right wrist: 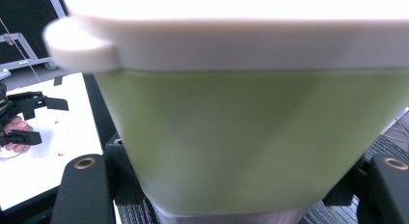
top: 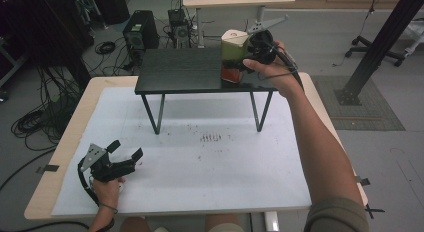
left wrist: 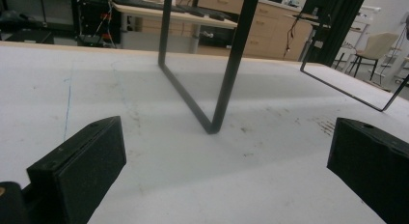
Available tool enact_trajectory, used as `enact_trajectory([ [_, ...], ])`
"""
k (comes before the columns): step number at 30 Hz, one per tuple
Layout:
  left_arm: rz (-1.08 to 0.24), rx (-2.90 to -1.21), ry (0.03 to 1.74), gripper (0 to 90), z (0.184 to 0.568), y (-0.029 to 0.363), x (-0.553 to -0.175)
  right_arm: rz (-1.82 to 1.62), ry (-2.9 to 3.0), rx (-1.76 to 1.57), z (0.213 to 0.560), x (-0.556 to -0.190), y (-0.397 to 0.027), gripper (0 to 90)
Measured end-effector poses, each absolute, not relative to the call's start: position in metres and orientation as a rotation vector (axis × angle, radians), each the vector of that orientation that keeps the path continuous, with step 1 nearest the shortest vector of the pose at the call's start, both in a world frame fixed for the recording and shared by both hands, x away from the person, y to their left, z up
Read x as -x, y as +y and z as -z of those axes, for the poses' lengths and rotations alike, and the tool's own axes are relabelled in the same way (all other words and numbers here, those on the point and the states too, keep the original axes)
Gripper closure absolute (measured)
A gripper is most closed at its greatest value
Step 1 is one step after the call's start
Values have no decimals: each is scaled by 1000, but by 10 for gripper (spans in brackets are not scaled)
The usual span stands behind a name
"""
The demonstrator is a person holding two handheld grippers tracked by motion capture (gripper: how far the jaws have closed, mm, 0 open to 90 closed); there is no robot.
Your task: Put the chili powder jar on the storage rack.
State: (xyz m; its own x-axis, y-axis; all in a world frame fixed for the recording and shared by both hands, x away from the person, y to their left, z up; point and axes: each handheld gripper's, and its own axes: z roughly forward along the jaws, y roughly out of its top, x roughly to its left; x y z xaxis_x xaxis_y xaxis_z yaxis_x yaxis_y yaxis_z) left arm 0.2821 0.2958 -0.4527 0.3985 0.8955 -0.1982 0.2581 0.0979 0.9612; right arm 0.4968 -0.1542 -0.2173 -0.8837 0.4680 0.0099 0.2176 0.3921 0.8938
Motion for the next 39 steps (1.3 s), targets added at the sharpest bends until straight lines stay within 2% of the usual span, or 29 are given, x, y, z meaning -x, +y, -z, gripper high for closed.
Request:
enact_trajectory([
  [29, -657, -1431, 1107, 2, 453, 296, -282, -1496, 2409, -614, 218, -497, -154, 287],
  [31, -657, -1430, 1106, 2, 453, 296, -282, -1477, 2421, -620, 221, -497, -153, 170],
  [32, -657, -1430, 1106, 2, 453, 296, -282, -1477, 2421, -620, 221, -497, -153, 170],
  [34, -656, -1432, 1105, 2, 453, 296, -282, -1442, 2420, -612, 222, -495, -151, 109],
  [39, -656, -1430, 1105, 2, 453, 296, -282, -1459, 2391, -603, 215, -488, -157, 92],
])
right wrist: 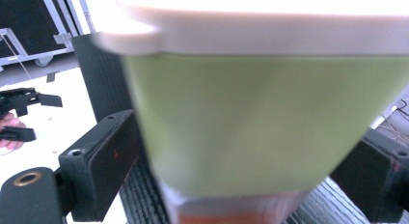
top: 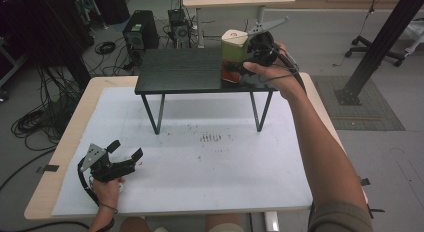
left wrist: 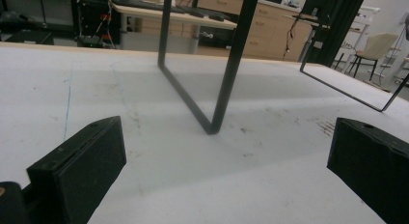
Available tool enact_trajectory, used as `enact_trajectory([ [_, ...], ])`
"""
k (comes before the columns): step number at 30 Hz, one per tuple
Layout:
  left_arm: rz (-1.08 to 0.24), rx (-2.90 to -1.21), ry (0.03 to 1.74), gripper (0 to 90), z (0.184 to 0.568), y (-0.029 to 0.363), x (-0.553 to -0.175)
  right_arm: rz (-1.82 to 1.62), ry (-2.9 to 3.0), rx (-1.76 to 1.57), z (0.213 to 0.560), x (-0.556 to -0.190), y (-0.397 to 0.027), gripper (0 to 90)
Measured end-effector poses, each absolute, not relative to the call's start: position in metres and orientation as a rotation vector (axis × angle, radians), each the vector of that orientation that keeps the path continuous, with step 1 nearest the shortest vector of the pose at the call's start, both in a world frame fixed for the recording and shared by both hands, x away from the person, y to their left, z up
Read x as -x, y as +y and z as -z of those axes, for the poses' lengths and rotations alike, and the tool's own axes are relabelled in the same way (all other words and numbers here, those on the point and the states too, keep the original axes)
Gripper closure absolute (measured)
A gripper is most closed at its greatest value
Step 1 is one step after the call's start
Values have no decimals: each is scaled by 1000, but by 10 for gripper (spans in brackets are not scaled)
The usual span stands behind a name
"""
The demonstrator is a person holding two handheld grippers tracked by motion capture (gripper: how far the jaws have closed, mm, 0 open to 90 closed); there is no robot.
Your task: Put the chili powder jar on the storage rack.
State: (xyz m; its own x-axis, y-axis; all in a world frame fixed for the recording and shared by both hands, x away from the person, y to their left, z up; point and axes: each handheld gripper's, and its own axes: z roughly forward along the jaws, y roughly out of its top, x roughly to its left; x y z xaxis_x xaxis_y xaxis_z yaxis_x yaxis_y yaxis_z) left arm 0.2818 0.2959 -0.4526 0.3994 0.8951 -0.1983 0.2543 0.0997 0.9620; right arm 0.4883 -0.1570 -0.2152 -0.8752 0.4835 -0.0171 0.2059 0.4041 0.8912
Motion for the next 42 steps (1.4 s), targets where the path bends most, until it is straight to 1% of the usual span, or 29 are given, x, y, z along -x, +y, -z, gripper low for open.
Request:
enact_trajectory([
  [7, -657, -1437, 1104, 2, 453, 296, -282, -1451, 2370, -606, 212, -476, -166, 94],
  [22, -659, -1448, 1103, 2, 453, 294, -282, -1461, 2311, -656, 222, -436, -201, 103],
  [36, -658, -1443, 1097, 2, 453, 294, -282, -1490, 2302, -637, 255, -376, -220, 103],
  [42, -656, -1449, 1095, 2, 453, 294, -282, -1477, 2319, -648, 273, -358, -223, 102],
])
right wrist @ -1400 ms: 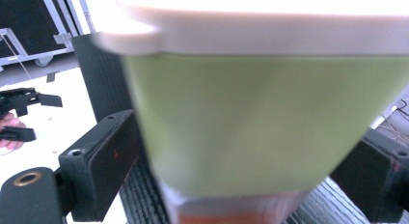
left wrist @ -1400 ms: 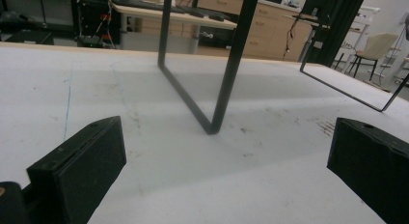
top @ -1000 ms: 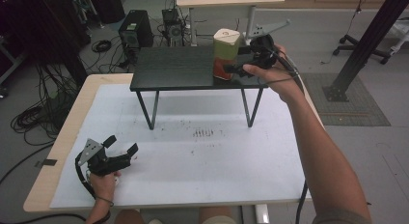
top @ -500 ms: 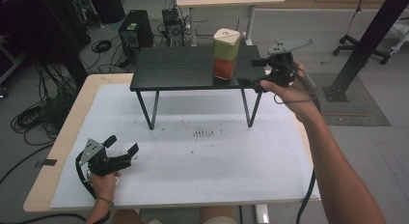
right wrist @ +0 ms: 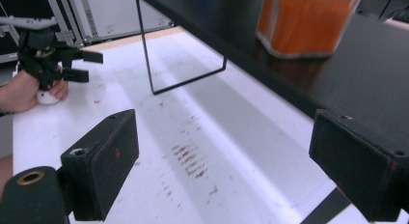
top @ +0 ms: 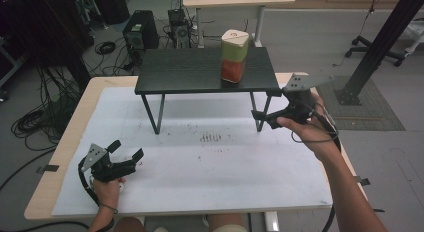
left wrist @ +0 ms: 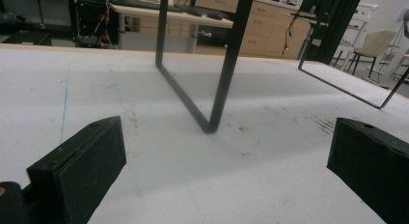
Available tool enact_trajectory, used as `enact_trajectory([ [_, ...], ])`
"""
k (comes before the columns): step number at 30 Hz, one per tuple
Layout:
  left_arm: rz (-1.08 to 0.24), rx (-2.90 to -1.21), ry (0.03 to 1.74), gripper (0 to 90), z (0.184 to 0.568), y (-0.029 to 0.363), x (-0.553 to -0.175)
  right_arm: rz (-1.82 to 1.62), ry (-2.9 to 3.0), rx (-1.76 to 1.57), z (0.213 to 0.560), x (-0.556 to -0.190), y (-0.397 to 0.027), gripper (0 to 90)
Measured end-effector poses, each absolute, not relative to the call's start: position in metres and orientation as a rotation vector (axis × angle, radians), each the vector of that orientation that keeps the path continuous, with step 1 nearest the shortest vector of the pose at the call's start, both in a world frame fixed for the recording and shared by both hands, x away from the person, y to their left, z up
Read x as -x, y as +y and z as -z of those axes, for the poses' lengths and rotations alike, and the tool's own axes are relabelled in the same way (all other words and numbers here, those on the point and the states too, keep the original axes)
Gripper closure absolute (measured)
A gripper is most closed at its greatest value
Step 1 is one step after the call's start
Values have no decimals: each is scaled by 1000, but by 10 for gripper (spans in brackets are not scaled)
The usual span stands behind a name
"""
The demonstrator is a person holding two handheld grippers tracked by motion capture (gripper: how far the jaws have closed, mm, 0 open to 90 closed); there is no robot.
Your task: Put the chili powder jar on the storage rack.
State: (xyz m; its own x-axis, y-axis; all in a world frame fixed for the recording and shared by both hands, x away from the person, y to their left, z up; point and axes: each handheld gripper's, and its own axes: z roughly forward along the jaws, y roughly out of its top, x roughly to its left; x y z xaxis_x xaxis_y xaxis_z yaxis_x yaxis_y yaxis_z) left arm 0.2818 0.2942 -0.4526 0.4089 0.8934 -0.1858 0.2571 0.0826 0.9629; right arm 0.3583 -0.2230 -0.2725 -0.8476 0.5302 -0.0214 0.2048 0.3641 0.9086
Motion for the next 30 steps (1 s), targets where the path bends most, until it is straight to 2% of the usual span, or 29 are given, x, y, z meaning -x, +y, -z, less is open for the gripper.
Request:
enact_trajectory([
  [12, -655, -1447, 1098, 2, 453, 294, -282, -1472, 2317, -659, 307, -333, -229, 99],
  [30, -656, -1443, 1097, 2, 453, 295, -282, -1437, 2342, -707, 344, -322, -235, 92],
])
